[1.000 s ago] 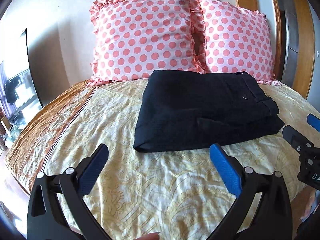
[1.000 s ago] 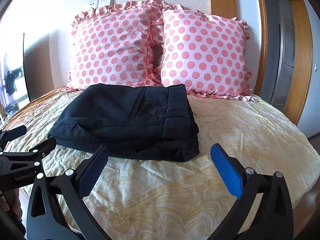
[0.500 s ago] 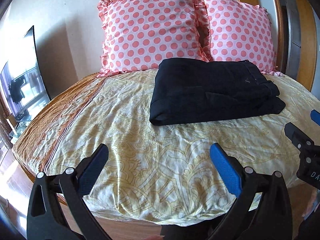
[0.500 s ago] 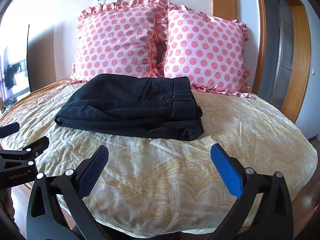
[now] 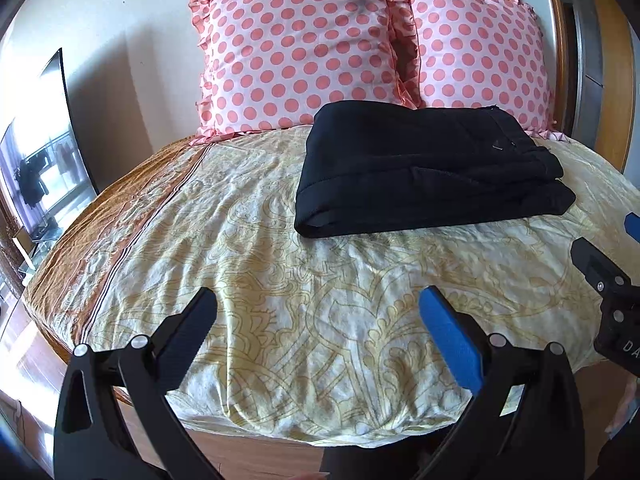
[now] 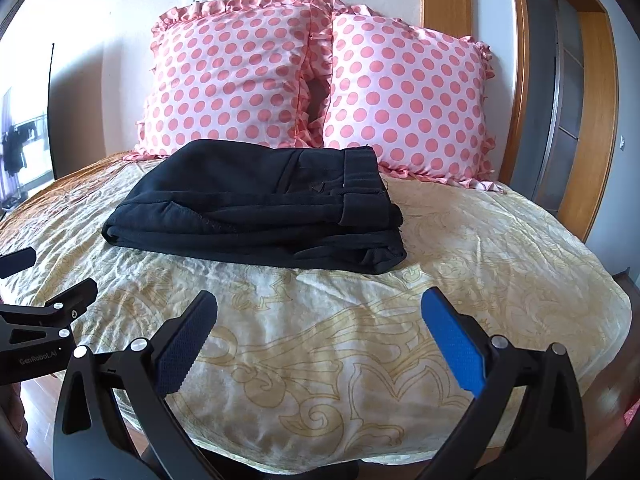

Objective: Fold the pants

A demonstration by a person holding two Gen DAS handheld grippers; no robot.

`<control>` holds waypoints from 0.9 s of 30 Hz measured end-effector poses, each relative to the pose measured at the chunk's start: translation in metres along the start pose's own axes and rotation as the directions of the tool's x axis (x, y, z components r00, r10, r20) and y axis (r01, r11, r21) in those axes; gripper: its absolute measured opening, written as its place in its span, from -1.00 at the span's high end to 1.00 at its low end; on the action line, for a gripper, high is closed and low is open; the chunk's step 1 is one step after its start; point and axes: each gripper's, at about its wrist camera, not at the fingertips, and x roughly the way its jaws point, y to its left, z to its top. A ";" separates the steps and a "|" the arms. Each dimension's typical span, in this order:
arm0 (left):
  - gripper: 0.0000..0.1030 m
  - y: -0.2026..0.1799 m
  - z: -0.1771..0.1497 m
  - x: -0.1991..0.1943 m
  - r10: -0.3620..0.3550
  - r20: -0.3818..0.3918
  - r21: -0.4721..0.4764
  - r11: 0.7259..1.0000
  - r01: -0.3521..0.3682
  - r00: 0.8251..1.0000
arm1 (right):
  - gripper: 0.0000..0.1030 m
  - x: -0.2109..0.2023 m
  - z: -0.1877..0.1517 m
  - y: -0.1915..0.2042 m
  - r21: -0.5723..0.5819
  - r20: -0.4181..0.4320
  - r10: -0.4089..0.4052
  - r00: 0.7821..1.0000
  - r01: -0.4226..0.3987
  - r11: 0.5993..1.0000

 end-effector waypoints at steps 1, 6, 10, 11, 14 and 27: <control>-0.96 0.000 0.000 0.001 -0.002 -0.002 0.001 1.000 0.002 1.000 | -0.97 0.000 0.000 0.000 0.001 -0.001 0.000 1.000 0.000 1.000; -0.96 -0.002 -0.001 0.003 -0.015 -0.011 0.002 1.000 0.015 1.000 | -0.97 0.003 -0.001 0.000 0.002 -0.012 0.000 1.000 0.000 1.000; -0.96 -0.002 -0.001 0.004 -0.017 -0.014 0.005 1.000 0.017 1.000 | -0.97 0.004 0.000 0.001 0.004 -0.015 -0.001 1.000 0.001 1.000; -0.96 -0.002 -0.001 0.004 -0.017 -0.013 0.004 1.000 0.017 1.000 | -0.97 0.005 0.000 0.001 0.004 -0.014 0.000 1.000 0.000 1.000; -0.96 -0.003 -0.001 0.005 -0.018 -0.016 0.004 1.000 0.018 1.000 | -0.97 0.004 -0.001 0.000 0.005 -0.015 0.000 1.000 0.000 1.000; -0.96 -0.005 -0.002 0.008 -0.024 -0.022 0.005 1.000 0.024 0.999 | -0.97 0.006 -0.001 0.000 0.005 -0.016 0.000 1.000 0.001 1.000</control>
